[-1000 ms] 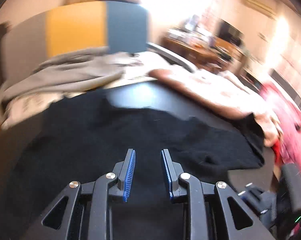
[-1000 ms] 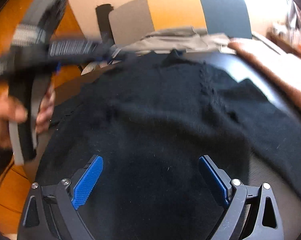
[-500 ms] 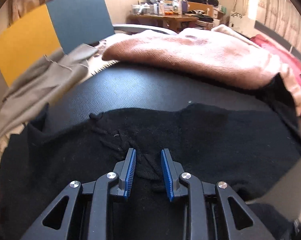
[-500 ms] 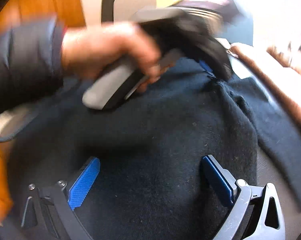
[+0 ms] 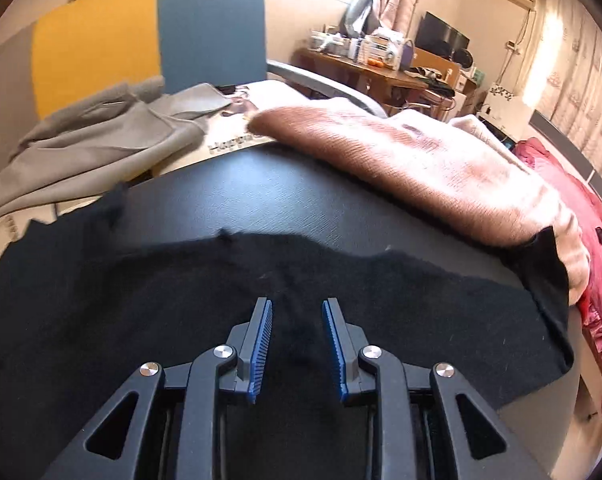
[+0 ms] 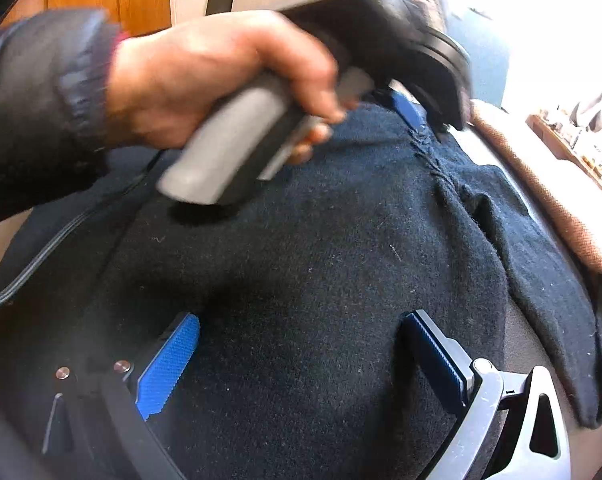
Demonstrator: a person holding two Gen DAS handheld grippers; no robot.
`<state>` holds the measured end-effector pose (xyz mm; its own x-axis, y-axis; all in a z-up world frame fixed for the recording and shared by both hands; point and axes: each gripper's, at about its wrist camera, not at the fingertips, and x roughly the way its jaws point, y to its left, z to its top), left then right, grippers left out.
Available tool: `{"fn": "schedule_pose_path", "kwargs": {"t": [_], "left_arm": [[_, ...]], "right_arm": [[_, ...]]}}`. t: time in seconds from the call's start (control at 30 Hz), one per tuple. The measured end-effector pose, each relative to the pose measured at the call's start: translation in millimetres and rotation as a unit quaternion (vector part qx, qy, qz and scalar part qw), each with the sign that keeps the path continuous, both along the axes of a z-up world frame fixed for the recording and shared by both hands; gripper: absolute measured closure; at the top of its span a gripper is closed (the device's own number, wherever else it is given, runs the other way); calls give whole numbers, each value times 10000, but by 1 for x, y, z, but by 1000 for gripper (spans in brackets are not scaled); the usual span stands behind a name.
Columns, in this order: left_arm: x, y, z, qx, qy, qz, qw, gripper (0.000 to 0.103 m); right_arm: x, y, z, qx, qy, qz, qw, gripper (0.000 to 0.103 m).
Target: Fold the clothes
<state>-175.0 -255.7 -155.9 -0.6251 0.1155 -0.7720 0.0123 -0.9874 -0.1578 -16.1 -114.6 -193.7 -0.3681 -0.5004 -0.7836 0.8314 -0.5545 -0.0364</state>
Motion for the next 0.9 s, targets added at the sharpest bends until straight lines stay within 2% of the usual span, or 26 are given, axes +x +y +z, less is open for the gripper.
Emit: {"fn": "schedule_pose_path", "kwargs": {"t": [0.1, 0.17, 0.2, 0.27, 0.37, 0.43, 0.5, 0.53, 0.57, 0.63, 0.7, 0.8, 0.9], "left_arm": [[20, -14, -2, 227, -180, 261, 9992, 79], [25, -15, 2, 848, -349, 152, 9957, 79], [24, -10, 8, 1311, -454, -101, 9903, 78], [17, 5, 23, 1956, -575, -551, 9774, 76], [-7, 40, 52, 2608, -800, -1408, 9517, 69], [-29, 66, 65, 2694, -1122, -1740, 9405, 61], [-46, 92, 70, 2431, -1302, -2004, 9401, 52], [-54, 106, 70, 2250, -1372, -2159, 9402, 51], [-61, 119, 67, 2209, -1437, -2251, 9380, 50], [-78, 147, 48, 2340, -1707, -2367, 9274, 50], [-90, 174, 25, 2457, -1912, -2428, 9188, 50], [-101, 202, -1, 2475, -1997, -2402, 9172, 50], [-108, 215, -12, 2316, -1821, -2365, 9259, 50]], "right_arm": [[-3, 9, 4, -208, -169, 29, 9996, 0], [-4, 12, 4, -295, -216, 66, 9993, 0], [-3, 13, 4, -317, -204, 68, 9993, 0], [2, 11, 2, -287, -76, 35, 9996, 0], [13, 5, 2, 7, 79, 97, 9999, 0], [13, 17, 12, -207, -57, 111, 9997, 3], [13, 48, 27, -634, 6, -139, 9979, 3], [11, 67, 34, -810, 126, -387, 9959, 2], [4, 86, 39, -924, 191, -699, 9931, 2], [-19, 122, 42, -1112, -3, -1198, 9865, 2], [-34, 151, 38, -1089, -258, -1584, 9810, 2], [-43, 182, 28, -1032, -402, -1959, 9744, 2], [-60, 187, 19, -1031, -473, -2148, 9700, 1]]}}
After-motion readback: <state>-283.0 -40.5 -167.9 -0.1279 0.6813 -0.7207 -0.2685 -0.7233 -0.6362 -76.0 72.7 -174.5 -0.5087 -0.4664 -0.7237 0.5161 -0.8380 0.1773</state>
